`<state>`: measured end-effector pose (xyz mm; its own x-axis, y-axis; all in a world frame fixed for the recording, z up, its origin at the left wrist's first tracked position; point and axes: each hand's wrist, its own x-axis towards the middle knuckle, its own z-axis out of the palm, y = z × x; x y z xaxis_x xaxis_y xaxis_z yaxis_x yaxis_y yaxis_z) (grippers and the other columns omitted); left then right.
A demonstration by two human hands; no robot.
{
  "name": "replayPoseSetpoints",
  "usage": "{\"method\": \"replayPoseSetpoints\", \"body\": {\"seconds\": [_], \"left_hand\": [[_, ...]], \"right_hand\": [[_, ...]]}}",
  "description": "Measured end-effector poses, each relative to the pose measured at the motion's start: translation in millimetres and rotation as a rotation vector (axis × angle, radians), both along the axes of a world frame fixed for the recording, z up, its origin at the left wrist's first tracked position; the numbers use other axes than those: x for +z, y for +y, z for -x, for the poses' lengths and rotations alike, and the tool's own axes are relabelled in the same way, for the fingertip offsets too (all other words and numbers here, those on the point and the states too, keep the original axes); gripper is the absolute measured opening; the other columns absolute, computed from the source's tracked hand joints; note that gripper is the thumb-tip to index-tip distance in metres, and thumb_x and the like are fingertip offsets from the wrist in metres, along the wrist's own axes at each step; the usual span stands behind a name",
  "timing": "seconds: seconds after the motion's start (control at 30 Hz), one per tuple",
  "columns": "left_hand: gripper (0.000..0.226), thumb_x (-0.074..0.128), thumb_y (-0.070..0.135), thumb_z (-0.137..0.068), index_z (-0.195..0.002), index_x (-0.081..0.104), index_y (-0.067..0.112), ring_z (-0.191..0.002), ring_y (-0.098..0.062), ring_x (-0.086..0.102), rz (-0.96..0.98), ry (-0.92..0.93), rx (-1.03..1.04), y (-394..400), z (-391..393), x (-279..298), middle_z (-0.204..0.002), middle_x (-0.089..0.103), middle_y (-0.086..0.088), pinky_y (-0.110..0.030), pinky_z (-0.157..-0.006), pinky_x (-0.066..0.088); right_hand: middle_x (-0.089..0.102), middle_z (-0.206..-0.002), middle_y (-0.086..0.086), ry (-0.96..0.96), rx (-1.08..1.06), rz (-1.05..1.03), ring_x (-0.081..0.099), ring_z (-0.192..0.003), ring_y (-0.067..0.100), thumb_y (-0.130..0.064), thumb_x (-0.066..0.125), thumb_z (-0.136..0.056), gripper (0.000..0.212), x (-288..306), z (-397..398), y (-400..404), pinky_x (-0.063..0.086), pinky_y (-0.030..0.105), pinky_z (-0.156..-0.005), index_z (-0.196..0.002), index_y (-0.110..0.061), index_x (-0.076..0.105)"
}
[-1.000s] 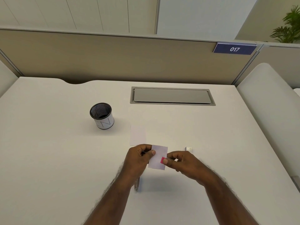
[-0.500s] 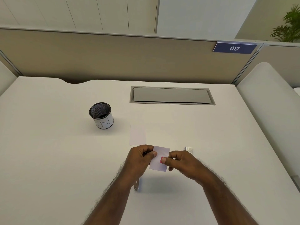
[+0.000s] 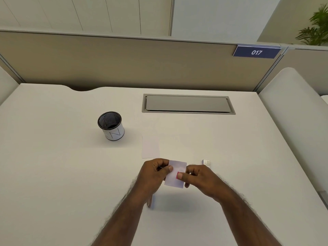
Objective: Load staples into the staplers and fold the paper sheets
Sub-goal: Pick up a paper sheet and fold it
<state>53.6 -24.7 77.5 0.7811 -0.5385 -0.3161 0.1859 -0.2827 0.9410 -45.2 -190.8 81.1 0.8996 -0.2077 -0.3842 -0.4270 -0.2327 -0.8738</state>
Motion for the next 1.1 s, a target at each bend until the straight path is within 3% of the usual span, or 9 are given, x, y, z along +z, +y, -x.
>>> {"method": "replayPoseSetpoints", "body": {"seconds": [0.13, 0.3, 0.4, 0.53, 0.67, 0.8, 0.87, 0.97, 1.1], "left_hand": [[0.014, 0.064, 0.010, -0.090, -0.094, 0.076, 0.017, -0.078, -0.024, 0.071, -0.006, -0.003, -0.006, -0.6, 0.5, -0.9, -0.086, 0.077, -0.001, -0.037, -0.074, 0.059], [0.013, 0.065, 0.011, -0.091, -0.096, 0.076, 0.015, -0.075, -0.017, 0.070, -0.011, 0.000, 0.001, 0.3, -1.1, -4.6, -0.086, 0.077, -0.001, -0.032, -0.072, 0.059], [0.013, 0.065, 0.010, -0.091, -0.097, 0.075, 0.014, -0.075, -0.017, 0.072, -0.002, 0.024, 0.024, 0.0, -1.1, -7.5, -0.087, 0.077, -0.002, -0.030, -0.072, 0.060], [0.011, 0.066, 0.011, -0.090, -0.098, 0.073, 0.011, -0.081, -0.024, 0.073, -0.024, 0.046, 0.094, -0.9, -1.7, -16.4, -0.092, 0.075, -0.007, -0.036, -0.075, 0.062], [0.008, 0.065, 0.007, -0.090, -0.090, 0.072, 0.011, -0.077, -0.022, 0.069, -0.025, 0.089, 0.225, 0.9, -2.9, -26.9, -0.089, 0.074, -0.010, -0.033, -0.069, 0.061], [0.008, 0.065, 0.008, -0.089, -0.087, 0.070, 0.014, -0.066, -0.015, 0.066, -0.017, 0.138, 0.330, 5.6, -4.5, -35.4, -0.084, 0.074, -0.007, -0.028, -0.061, 0.055], [0.005, 0.065, 0.008, -0.089, -0.088, 0.069, 0.012, -0.066, -0.015, 0.067, 0.002, 0.173, 0.364, 6.0, -2.9, -37.8, -0.082, 0.073, -0.009, -0.029, -0.063, 0.056], [0.004, 0.066, 0.008, -0.089, -0.091, 0.069, 0.008, -0.069, -0.018, 0.068, 0.048, 0.224, 0.378, 4.0, 1.5, -39.5, -0.083, 0.072, -0.012, -0.027, -0.064, 0.057], [0.008, 0.065, 0.006, -0.089, -0.096, 0.068, 0.002, -0.073, -0.022, 0.069, 0.126, 0.330, 0.408, 2.0, 2.9, -39.2, -0.083, 0.072, -0.016, -0.030, -0.068, 0.059]], "right_hand": [[0.068, -0.063, -0.004, -0.039, -0.041, -0.009, 0.059, -0.062, 0.005, -0.050, 0.068, -0.078, 0.023, -3.0, -1.3, 2.8, 0.042, 0.023, -0.066, -0.064, -0.032, 0.069], [0.069, -0.069, -0.007, 0.010, 0.000, -0.044, 0.056, -0.060, 0.000, -0.049, 0.069, -0.083, 0.022, -2.5, 0.5, 4.4, 0.040, 0.011, -0.056, -0.074, -0.029, 0.071], [0.063, -0.068, -0.011, 0.072, -0.047, -0.048, 0.055, -0.064, 0.004, -0.057, 0.064, -0.079, 0.036, -4.6, 0.6, 5.8, 0.040, 0.022, -0.054, -0.081, -0.022, 0.068], [0.058, -0.061, -0.016, 0.052, -0.084, -0.100, 0.053, -0.057, 0.005, -0.054, 0.067, -0.082, 0.024, -7.0, 2.6, 11.3, 0.045, 0.024, -0.051, -0.075, -0.031, 0.068], [0.070, -0.078, 0.001, 0.058, -0.301, -0.119, 0.067, -0.066, 0.012, -0.051, 0.074, -0.076, 0.029, -20.2, 6.0, 11.5, 0.061, 0.034, -0.062, -0.088, -0.025, 0.073], [0.068, -0.068, -0.011, 0.143, -0.431, 0.213, 0.062, -0.061, 0.005, -0.056, 0.074, -0.074, 0.030, -42.2, 8.4, 13.5, 0.052, 0.022, -0.055, -0.078, -0.026, 0.070], [0.066, -0.067, -0.011, 0.170, -0.418, 0.332, 0.062, -0.062, 0.007, -0.058, 0.071, -0.074, 0.033, -50.6, 8.5, 20.9, 0.054, 0.026, -0.056, -0.076, -0.026, 0.066], [0.064, -0.076, -0.009, 0.214, -0.357, 0.499, 0.065, -0.070, 0.014, -0.062, 0.062, -0.076, 0.037, -61.6, 5.8, 35.4, 0.057, 0.033, -0.062, -0.082, -0.025, 0.063], [0.061, -0.089, -0.006, 0.251, -0.325, 0.631, 0.063, -0.082, 0.017, -0.062, 0.057, -0.080, 0.036, -70.9, 0.3, 49.2, 0.051, 0.029, -0.068, -0.089, -0.026, 0.056]]}}
